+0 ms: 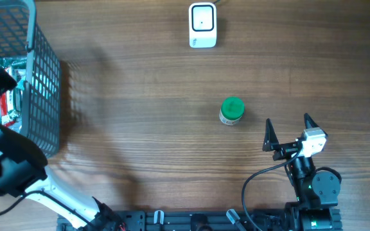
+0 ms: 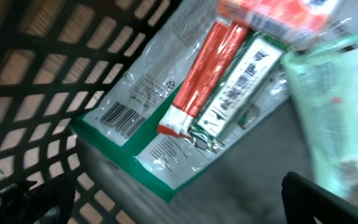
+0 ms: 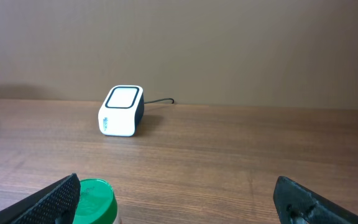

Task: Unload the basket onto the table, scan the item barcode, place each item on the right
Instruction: 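Reach the left gripper into the basket and grasp the medicine box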

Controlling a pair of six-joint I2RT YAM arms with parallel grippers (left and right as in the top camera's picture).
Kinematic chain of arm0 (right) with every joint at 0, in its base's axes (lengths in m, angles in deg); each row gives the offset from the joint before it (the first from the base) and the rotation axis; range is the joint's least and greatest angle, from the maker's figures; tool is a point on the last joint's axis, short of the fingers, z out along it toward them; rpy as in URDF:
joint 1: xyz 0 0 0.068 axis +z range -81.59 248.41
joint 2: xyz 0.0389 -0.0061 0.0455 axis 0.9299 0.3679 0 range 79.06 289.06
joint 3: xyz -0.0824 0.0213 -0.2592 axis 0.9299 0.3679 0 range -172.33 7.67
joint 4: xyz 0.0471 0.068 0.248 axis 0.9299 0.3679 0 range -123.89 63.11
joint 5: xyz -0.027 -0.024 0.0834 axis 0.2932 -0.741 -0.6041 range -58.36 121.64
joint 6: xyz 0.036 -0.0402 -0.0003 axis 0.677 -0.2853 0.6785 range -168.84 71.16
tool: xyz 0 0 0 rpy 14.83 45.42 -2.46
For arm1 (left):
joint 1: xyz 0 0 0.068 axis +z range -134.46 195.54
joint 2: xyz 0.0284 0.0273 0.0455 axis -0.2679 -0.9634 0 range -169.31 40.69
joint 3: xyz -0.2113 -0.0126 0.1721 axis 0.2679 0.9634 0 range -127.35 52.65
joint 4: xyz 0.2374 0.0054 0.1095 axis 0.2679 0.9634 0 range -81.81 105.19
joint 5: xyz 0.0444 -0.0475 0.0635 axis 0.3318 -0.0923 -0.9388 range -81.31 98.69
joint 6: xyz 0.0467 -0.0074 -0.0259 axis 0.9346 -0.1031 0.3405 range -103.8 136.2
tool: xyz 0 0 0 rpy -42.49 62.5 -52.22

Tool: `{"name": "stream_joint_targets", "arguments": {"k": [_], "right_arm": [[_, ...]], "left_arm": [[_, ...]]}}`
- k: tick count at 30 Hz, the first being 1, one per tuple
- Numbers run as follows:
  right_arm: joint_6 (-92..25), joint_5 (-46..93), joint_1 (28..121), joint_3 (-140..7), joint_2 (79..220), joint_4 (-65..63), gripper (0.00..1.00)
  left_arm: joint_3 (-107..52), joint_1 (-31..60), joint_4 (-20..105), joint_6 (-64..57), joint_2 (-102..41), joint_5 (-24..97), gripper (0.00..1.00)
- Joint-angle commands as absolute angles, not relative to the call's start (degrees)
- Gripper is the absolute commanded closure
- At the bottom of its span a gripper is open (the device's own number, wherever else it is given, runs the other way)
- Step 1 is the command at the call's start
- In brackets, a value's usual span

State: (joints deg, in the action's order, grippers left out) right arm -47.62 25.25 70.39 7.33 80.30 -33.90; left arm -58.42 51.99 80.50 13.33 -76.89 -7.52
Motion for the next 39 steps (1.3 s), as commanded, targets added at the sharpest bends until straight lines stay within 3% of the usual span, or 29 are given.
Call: {"name": "stream_joint_targets", "arguments": {"k": [1, 6, 18, 31, 39], "right_arm": [[-47.73, 25.77, 70.48, 7.37, 80.41, -34.21, 0.00], [-47.73, 25.75, 70.48, 7.37, 80.41, -34.21, 0.00], [-47.75, 25.75, 70.48, 7.37, 80.41, -34.21, 0.00], [-47.73, 25.75, 70.48, 7.37, 80.41, -34.21, 0.00], [-47.73, 25.77, 70.48, 7.37, 80.41, -34.21, 0.00]], "left_arm": [[-54.05, 54.20, 77.84, 20.96, -78.97, -5.07, 0.00], [-49.80, 55.99, 73.62, 30.46, -80.06, 5.40, 0.00], [-48.19, 56.23, 66.01, 36.17, -82.03, 6.73, 0.00], [-35.82, 56.42, 49.49, 38.11, -82.11, 6.99, 0.00], [-34.57, 56.56, 49.49, 41.35, -82.11, 11.56, 0.00]]}}
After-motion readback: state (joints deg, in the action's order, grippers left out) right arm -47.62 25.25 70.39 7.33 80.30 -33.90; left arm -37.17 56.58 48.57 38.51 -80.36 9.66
